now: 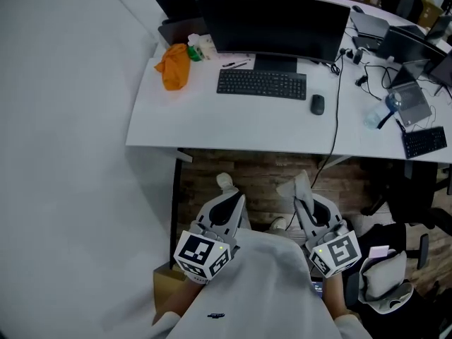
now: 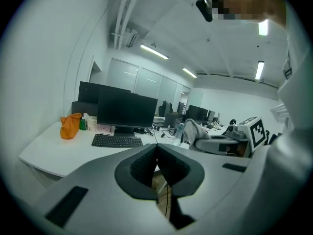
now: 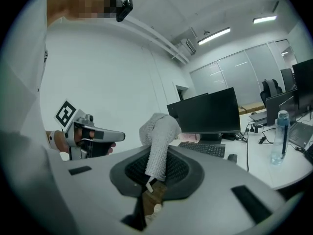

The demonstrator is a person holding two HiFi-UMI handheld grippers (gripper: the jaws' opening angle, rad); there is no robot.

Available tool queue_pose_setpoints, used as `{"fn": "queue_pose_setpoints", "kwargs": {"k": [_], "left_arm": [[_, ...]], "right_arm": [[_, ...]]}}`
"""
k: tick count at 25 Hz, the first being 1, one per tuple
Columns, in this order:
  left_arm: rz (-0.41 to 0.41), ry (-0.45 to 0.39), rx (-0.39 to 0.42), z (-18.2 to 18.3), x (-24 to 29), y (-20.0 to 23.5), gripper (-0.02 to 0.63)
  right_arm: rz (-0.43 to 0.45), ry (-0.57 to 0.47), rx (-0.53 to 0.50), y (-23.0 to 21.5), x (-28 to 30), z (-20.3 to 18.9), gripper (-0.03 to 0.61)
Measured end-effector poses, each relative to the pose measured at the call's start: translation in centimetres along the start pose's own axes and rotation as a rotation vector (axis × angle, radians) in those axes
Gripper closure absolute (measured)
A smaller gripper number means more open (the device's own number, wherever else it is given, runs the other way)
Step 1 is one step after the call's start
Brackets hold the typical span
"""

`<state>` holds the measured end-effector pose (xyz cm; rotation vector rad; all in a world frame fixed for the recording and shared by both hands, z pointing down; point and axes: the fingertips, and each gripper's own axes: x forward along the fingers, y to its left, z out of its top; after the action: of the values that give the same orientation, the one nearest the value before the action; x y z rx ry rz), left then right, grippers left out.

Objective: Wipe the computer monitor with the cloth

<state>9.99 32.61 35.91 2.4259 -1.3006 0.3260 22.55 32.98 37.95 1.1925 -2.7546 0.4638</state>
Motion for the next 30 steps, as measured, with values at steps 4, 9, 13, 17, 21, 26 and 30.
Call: {"fn": "queue_pose_setpoints", "kwargs": {"k": [4, 9, 13, 17, 21, 26, 30], "left_arm": [[-0.044, 0.005, 0.000, 1.5, 2.0, 3.5, 0.594], [-0.073, -0.003, 0.011, 4.2, 4.8, 10.1, 0.594], [-0.104, -0.035, 0.007, 7.1, 6.6, 15.2, 0.594], [-0.128, -0.071, 0.015, 10.4, 7.4, 20.7, 0.594], [-0.150, -0.104, 0.009, 13.7, 7.7, 26.0, 0.595], [-0.195, -0.134, 0.017, 17.0, 8.0, 31.1, 0.594], [-0.218, -0.130, 0.031, 18.7, 8.4, 33.3, 0.595]], "right_arm": [[-0.033, 0.012, -0.007, -0.4, 3.4, 1.4, 0.541], [-0.084, -0.004, 0.021, -1.1, 9.5, 4.4, 0.540], [-0.060, -0.020, 0.061, -0.9, 14.9, 7.0, 0.541], [-0.044, -0.045, 0.061, 0.1, 21.2, 10.1, 0.543], [-0.070, -0.108, 0.005, 0.4, 26.6, 13.9, 0.545], [-0.113, -0.048, -0.024, 0.0, 33.2, 16.3, 0.546], [-0.097, -0.074, -0.014, 0.3, 36.8, 19.1, 0.546]]}}
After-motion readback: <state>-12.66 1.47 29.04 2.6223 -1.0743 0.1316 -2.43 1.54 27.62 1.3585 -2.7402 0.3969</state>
